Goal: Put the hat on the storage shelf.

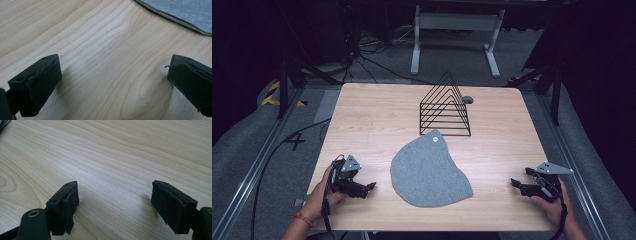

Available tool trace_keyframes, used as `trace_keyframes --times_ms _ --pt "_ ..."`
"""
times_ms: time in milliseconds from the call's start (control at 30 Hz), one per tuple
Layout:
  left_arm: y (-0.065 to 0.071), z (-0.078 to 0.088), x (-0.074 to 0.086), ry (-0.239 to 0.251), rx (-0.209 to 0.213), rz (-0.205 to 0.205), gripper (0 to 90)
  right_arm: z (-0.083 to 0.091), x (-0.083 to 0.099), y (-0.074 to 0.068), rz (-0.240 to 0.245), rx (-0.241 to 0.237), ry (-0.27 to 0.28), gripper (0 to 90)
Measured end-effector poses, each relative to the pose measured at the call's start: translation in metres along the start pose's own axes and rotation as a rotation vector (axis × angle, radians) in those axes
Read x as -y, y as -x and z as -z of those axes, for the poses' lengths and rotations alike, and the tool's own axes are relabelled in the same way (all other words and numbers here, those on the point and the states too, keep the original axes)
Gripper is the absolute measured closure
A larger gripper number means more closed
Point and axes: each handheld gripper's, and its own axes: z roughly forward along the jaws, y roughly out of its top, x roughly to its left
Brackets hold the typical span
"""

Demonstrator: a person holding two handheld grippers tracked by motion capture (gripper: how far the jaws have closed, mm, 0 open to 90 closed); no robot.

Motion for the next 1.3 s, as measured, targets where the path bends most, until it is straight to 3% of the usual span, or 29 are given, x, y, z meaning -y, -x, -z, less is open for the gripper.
trace_keyframes --times_ms 133,300,500,633,667,800,833,867,933,1000,1067,1200,1300 --pt "0.004 -0.002 -0.003 -0.011 -0.027 0.037 0.0 0.0 0.0 0.0 0.001 -0.001 0.0 22.1" --pt "0.005 0.003 -0.002 -0.026 -0.004 0.007 1.6 0.0 -0.001 0.0 0.008 -0.01 -0.001 25.1" --pt "0.007 0.004 -0.004 -0.042 0.009 0.002 7.6 -0.001 -0.004 0.0 0.024 -0.008 -0.009 31.3" --pt "0.01 0.006 -0.005 -0.03 0.022 -0.025 18.2 -0.001 -0.006 0.0 0.031 -0.012 -0.008 33.0" --pt "0.013 0.007 -0.007 -0.036 0.005 -0.04 16.8 0.001 -0.009 -0.002 0.043 -0.023 0.004 35.7" --pt "0.025 0.01 -0.017 0.011 0.026 -0.056 20.0 0.009 -0.021 -0.012 0.083 -0.056 0.038 51.3" --pt "0.025 0.01 -0.017 0.011 0.026 -0.056 20.8 0.009 -0.021 -0.012 0.083 -0.056 0.038 51.3" --pt "0.034 0.01 -0.023 0.031 0.04 -0.07 21.5 0.01 -0.032 -0.025 0.116 -0.101 0.03 59.9" --pt "0.044 0.007 -0.03 0.029 0.093 -0.083 21.4 0.008 -0.041 -0.038 0.149 -0.157 0.032 68.1" --pt "0.05 0.006 -0.034 0.026 0.106 -0.105 21.1 0.005 -0.05 -0.055 0.208 -0.195 0.029 75.1" --pt "0.069 -0.001 -0.044 0.028 0.124 -0.151 22.5 -0.001 -0.058 -0.071 0.258 -0.243 0.026 79.0" --pt "0.086 -0.012 -0.054 0.035 0.143 -0.179 23.9 -0.019 -0.072 -0.1 0.321 -0.319 0.014 83.4" --pt "0.098 -0.022 -0.059 0.024 0.156 -0.207 24.3 -0.034 -0.08 -0.117 0.367 -0.35 -0.01 85.4"
